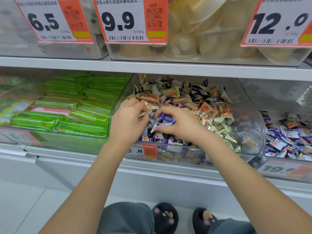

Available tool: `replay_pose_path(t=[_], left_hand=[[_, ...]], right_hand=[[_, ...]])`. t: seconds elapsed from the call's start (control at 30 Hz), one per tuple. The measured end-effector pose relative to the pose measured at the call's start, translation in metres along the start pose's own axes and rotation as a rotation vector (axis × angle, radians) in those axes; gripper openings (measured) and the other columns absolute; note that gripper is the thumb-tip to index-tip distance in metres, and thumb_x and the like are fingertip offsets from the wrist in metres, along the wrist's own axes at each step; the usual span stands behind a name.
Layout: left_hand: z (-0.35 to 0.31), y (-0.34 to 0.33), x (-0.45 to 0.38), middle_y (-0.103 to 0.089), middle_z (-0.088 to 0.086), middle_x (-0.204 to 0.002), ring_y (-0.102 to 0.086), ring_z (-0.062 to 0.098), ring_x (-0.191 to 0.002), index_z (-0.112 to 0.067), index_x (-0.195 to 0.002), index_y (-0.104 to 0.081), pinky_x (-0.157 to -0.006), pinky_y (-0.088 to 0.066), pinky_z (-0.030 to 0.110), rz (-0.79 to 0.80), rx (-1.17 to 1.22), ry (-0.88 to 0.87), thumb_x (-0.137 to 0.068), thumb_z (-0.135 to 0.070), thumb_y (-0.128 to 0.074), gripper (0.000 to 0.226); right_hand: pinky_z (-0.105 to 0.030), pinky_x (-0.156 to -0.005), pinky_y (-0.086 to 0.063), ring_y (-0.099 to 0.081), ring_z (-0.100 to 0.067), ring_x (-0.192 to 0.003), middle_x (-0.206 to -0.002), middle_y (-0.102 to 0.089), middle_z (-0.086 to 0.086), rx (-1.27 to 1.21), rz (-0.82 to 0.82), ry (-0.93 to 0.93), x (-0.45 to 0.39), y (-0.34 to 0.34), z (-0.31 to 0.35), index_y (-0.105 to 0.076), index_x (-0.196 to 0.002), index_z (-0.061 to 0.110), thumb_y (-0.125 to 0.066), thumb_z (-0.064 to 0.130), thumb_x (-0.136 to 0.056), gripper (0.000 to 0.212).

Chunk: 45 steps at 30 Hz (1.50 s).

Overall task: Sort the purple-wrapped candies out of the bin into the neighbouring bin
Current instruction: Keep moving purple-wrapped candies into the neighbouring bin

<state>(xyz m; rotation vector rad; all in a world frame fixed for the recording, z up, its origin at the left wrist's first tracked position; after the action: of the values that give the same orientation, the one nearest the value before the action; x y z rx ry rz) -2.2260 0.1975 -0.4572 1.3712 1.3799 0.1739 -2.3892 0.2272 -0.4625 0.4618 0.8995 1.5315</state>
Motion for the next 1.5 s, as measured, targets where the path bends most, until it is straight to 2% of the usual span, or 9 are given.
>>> replay_pose_path(t=[0.17,0.37,0.5,0.67,0.9,1.07,1.33,1.4,1.5], left_hand=[[0.001,0.001,0.0,-0.062,-0.004,-0.086,-0.057,0.02,-0.089,-0.015,-0.08,-0.069,-0.07,-0.046,0.034,0.045,0.106,0.022,-0.081,-0.021,-0.072,0.006],[-0.01,0.001,0.002,-0.06,-0.011,-0.082,-0.055,0.013,-0.087,-0.023,-0.076,-0.07,-0.074,-0.047,0.034,0.114,0.173,0.016,-0.081,-0.026,-0.071,0.006],[-0.028,-0.003,0.001,-0.065,-0.006,-0.087,-0.056,0.018,-0.093,-0.018,-0.08,-0.072,-0.076,-0.047,0.034,0.114,0.109,-0.056,-0.083,-0.024,-0.069,0.008],[-0.066,-0.008,0.0,-0.068,-0.001,-0.089,-0.057,0.022,-0.093,-0.013,-0.082,-0.072,-0.074,-0.046,0.033,0.102,0.1,-0.17,-0.085,-0.021,-0.067,0.01],[-0.119,-0.034,0.007,-0.066,-0.006,-0.094,-0.054,0.015,-0.097,-0.018,-0.089,-0.071,-0.089,-0.043,0.039,0.299,0.084,-0.298,-0.09,-0.031,-0.057,0.019],[-0.135,-0.052,0.012,-0.065,-0.007,-0.092,-0.052,0.012,-0.096,-0.021,-0.092,-0.07,-0.09,-0.04,0.034,0.416,0.016,-0.37,-0.093,-0.034,-0.052,0.022],[-0.133,-0.058,0.006,-0.064,-0.013,-0.085,-0.052,0.008,-0.088,-0.022,-0.082,-0.07,-0.086,-0.044,0.034,0.422,0.052,-0.327,-0.09,-0.027,-0.059,0.015],[-0.131,-0.058,0.005,-0.062,-0.014,-0.083,-0.052,0.007,-0.086,-0.022,-0.082,-0.071,-0.085,-0.045,0.033,0.425,0.056,-0.312,-0.089,-0.027,-0.06,0.014],[-0.124,-0.055,0.003,-0.059,-0.017,-0.082,-0.053,0.007,-0.086,-0.022,-0.083,-0.071,-0.081,-0.047,0.033,0.417,0.058,-0.285,-0.089,-0.027,-0.06,0.013]], right_hand=[[-0.016,-0.049,-0.046,-0.057,0.0,-0.055,-0.086,-0.066,0.011,-0.482,-0.206,-0.122,0.005,0.032,-0.003,-0.067,-0.096,0.031,-0.075,0.032,-0.079,0.019],[-0.027,-0.056,-0.051,-0.063,-0.008,-0.075,-0.096,-0.066,0.006,-0.774,-0.332,-0.269,0.021,0.057,-0.014,-0.07,-0.088,0.032,-0.075,0.03,-0.08,0.009],[-0.031,-0.055,-0.05,-0.059,-0.02,-0.073,-0.087,-0.068,0.004,-0.796,-0.487,-0.337,0.038,0.079,-0.023,-0.072,-0.08,0.029,-0.075,0.025,-0.078,0.005],[-0.034,-0.054,-0.056,-0.062,-0.012,-0.08,-0.084,-0.065,0.007,-0.777,-0.66,-0.368,0.07,0.112,-0.037,-0.068,-0.083,0.024,-0.073,0.023,-0.078,0.008],[-0.024,-0.049,-0.05,-0.052,-0.014,-0.069,-0.081,-0.06,0.004,-0.7,-0.862,-0.529,0.132,0.158,-0.08,-0.07,-0.081,0.026,-0.072,0.028,-0.079,0.003],[-0.032,-0.076,-0.043,-0.055,-0.012,-0.09,-0.095,-0.059,0.015,-0.378,-0.576,-0.721,0.166,0.17,-0.113,-0.071,-0.104,0.025,-0.054,0.043,-0.094,0.027],[-0.025,-0.08,-0.038,-0.053,-0.007,-0.095,-0.117,-0.062,0.007,0.009,-0.438,-0.595,0.17,0.177,-0.118,-0.062,-0.121,0.025,-0.048,0.033,-0.098,0.028],[-0.027,-0.094,-0.035,-0.045,-0.012,-0.124,-0.143,-0.047,0.007,0.084,-0.165,-0.539,0.164,0.165,-0.119,-0.056,-0.127,0.034,-0.056,0.034,-0.094,0.034],[-0.049,-0.117,-0.009,0.005,-0.021,-0.147,-0.159,0.003,0.009,0.234,0.383,-0.658,0.156,0.139,-0.13,-0.025,-0.144,0.049,-0.053,0.048,-0.092,0.059]])
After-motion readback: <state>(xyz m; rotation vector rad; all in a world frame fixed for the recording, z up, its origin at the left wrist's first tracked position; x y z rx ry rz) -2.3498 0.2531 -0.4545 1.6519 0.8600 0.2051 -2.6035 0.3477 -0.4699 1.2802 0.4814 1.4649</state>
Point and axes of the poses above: each hand's wrist, its own x-axis away from the middle knuckle, its own y-axis out of the back of the hand, z = x × y, the point moved 2 cm from there along -x, towards the middle knuckle
